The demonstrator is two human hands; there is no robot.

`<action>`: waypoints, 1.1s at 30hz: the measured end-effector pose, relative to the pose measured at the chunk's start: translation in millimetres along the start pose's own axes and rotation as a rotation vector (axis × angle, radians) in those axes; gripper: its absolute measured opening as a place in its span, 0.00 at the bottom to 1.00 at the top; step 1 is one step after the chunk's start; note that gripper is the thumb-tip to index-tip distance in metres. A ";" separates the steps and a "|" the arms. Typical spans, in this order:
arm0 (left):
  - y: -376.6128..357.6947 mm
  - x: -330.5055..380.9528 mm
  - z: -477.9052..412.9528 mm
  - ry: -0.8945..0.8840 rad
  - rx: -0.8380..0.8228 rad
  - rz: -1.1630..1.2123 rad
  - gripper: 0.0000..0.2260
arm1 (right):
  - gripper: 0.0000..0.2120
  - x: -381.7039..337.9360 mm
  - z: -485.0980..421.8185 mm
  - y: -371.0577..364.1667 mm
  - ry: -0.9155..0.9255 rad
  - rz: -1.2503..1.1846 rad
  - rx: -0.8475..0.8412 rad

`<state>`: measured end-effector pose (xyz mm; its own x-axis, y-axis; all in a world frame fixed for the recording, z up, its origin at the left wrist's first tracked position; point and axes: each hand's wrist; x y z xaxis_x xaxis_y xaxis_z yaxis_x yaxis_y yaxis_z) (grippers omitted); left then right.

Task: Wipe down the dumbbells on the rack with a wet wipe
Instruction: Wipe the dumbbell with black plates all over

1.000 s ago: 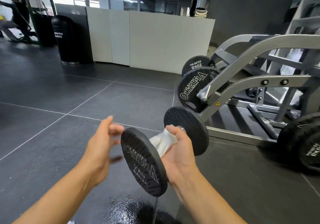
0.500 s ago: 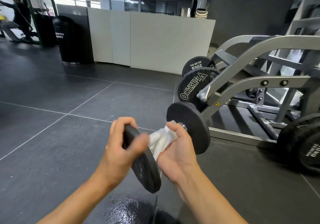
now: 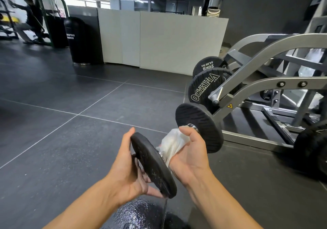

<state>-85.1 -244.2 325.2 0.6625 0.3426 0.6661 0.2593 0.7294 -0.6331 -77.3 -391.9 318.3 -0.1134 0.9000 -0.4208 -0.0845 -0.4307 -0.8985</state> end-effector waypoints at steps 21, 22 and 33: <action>4.8 -7.0 -12.0 -0.294 0.157 0.008 0.27 | 0.14 -9.1 6.2 -11.6 0.100 0.086 -0.015; 3.0 -6.9 -11.1 -0.470 0.182 -0.143 0.24 | 0.14 -9.8 5.3 -11.4 0.098 0.071 -0.017; 18.4 11.1 -17.9 -0.433 0.313 -0.227 0.31 | 0.05 -13.2 9.1 -13.1 0.178 0.011 0.139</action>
<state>-60.4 -237.6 313.9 0.2499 0.3196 0.9140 0.0978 0.9308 -0.3522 -83.7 -398.8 336.7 0.0604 0.8872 -0.4574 -0.2212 -0.4349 -0.8729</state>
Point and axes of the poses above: each hand's wrist, its own z-axis away from the middle knuckle, its own y-axis out of the back of the hand, x = y × z, and after that the axes turned 7 degrees about -x, right-handed
